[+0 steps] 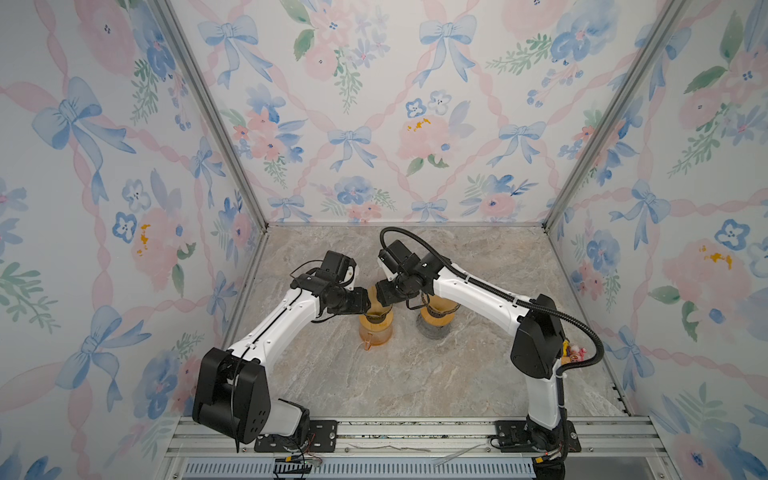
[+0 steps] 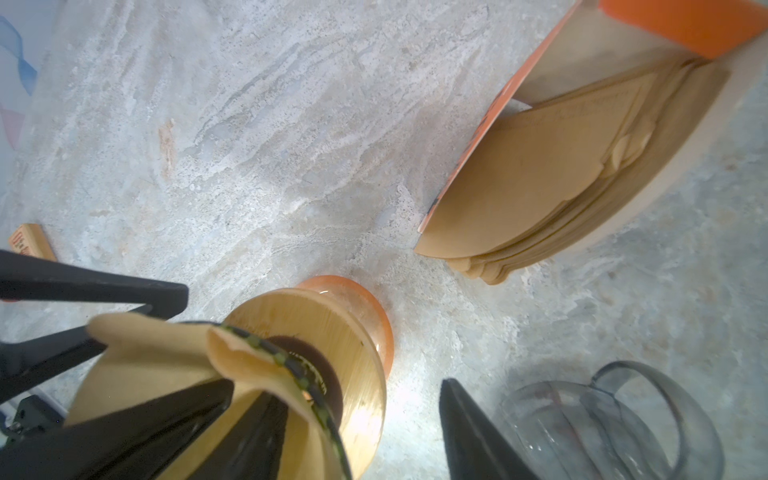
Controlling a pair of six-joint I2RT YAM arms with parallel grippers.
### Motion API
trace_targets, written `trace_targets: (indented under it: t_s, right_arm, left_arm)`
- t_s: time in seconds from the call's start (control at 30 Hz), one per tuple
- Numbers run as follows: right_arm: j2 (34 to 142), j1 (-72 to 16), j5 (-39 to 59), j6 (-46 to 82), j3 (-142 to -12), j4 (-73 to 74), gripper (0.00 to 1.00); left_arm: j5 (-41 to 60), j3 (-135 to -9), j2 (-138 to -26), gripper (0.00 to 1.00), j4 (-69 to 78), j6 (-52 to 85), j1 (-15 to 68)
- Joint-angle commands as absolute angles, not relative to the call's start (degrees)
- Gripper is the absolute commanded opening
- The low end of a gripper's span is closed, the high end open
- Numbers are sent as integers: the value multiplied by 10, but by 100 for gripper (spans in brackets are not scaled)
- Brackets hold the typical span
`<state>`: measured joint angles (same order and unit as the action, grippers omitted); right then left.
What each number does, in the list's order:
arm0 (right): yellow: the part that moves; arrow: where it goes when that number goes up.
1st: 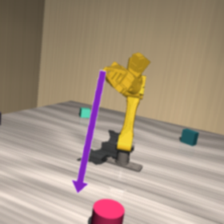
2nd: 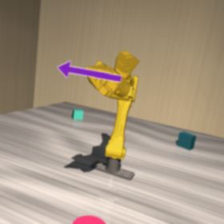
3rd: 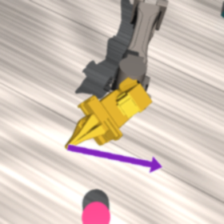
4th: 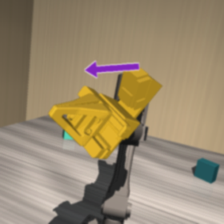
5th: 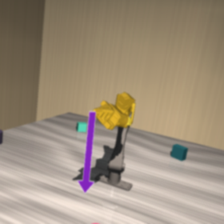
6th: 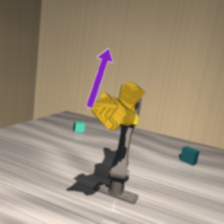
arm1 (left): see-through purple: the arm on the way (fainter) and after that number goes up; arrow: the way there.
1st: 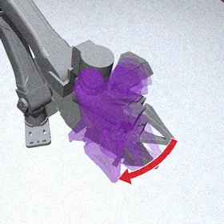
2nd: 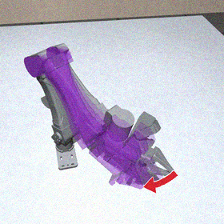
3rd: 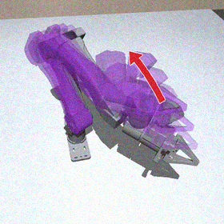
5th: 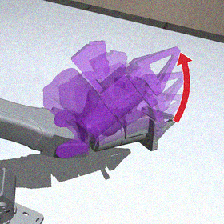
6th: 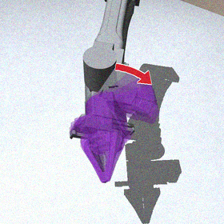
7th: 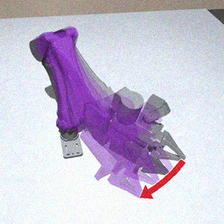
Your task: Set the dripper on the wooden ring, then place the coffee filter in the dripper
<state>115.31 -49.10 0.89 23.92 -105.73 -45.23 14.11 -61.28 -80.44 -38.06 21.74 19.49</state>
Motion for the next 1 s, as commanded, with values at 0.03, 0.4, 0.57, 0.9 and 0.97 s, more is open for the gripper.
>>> trace_targets:
  t_s: [0.03,0.4,0.57,0.9,0.97]
  right_arm:
    - [1139,-486,23,240,-1061,-447,61]
    - [1176,-483,-4,245,-1088,-471,61]
    - [1178,-483,-17,241,-1092,-476,61]
    - [1126,-489,22,233,-1052,-433,60]
    - [1114,-489,31,236,-1043,-431,61]
  left_arm:
    - [141,-623,-810,56,-393,225,197]
    - [141,-618,-806,56,-393,225,197]
    - [140,-619,-807,56,-393,225,196]
    - [139,-620,-807,56,-393,224,196]
    - [140,-620,-808,56,-393,224,196]
